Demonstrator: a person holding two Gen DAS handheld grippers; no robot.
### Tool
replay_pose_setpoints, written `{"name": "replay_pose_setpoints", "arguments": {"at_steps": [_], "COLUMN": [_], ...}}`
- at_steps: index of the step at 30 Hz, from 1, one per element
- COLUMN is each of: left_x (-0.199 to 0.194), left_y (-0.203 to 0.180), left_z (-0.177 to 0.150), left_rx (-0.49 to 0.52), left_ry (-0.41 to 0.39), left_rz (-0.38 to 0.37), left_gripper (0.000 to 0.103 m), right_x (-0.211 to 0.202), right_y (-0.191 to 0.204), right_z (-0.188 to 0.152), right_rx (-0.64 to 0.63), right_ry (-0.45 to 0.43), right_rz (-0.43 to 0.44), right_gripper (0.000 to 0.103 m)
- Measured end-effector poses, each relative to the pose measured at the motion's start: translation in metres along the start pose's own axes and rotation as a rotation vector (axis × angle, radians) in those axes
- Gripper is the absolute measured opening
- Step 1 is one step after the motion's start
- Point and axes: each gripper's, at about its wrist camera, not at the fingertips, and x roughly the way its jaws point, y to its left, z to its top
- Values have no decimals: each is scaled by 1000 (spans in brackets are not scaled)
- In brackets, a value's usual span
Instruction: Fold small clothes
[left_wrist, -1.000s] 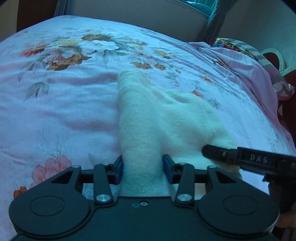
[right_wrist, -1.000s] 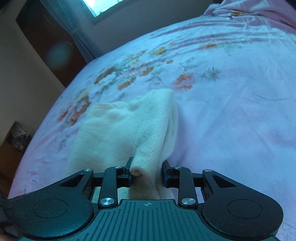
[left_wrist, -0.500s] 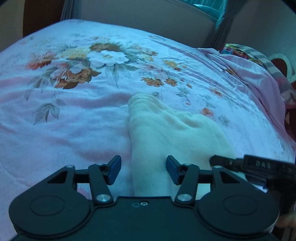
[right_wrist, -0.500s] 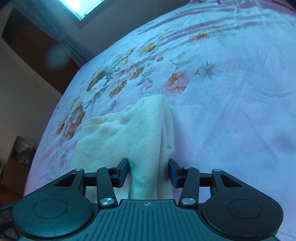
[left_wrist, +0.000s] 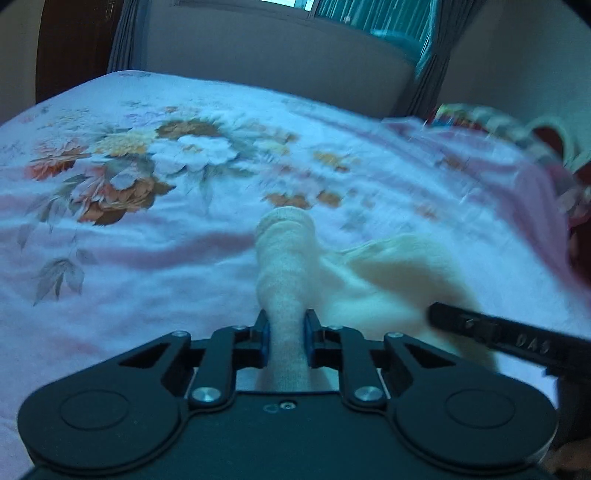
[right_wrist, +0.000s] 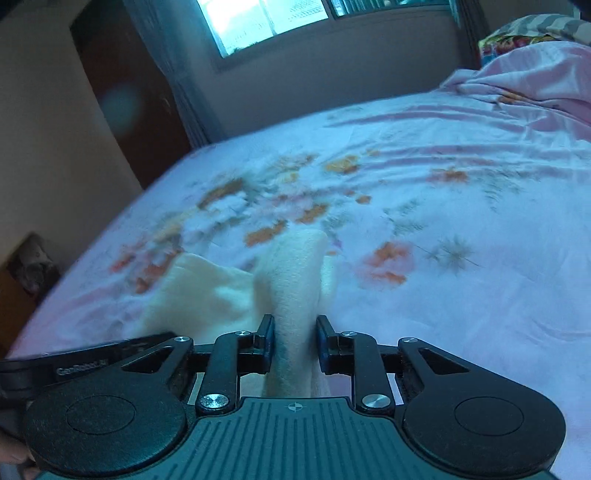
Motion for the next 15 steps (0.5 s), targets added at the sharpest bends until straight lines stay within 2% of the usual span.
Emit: {"name": "replay_pose_setpoints", "arguments": {"at_steps": [2, 3, 5, 8, 12, 15], "left_x": [10, 10, 2, -23, -59, -70], "left_y": [4, 5, 5, 3, -5, -12], "left_z": [-5, -5, -3, -6, -25, -48], "left_rx": [-6, -11, -11, 15, 61, 62], "left_ry": [30, 29, 23, 4, -12, 25], "left_rz": [31, 39, 61, 73, 56, 32], "left_gripper": [26, 28, 34, 35, 39, 41], "right_x": [18, 19, 15, -11, -60, -80], "right_y": [-8, -11, -9, -5, 10, 26], "right_z": [-8, -12, -12, -6, -15, -35], "right_rx": [11, 10, -1, -9, -33, -68], "right_ry": [76, 83, 75, 25, -48, -38], "right_rz": [-69, -74, -88, -103, -26, 14], "right_gripper": [24, 24, 25, 26, 26, 25]}}
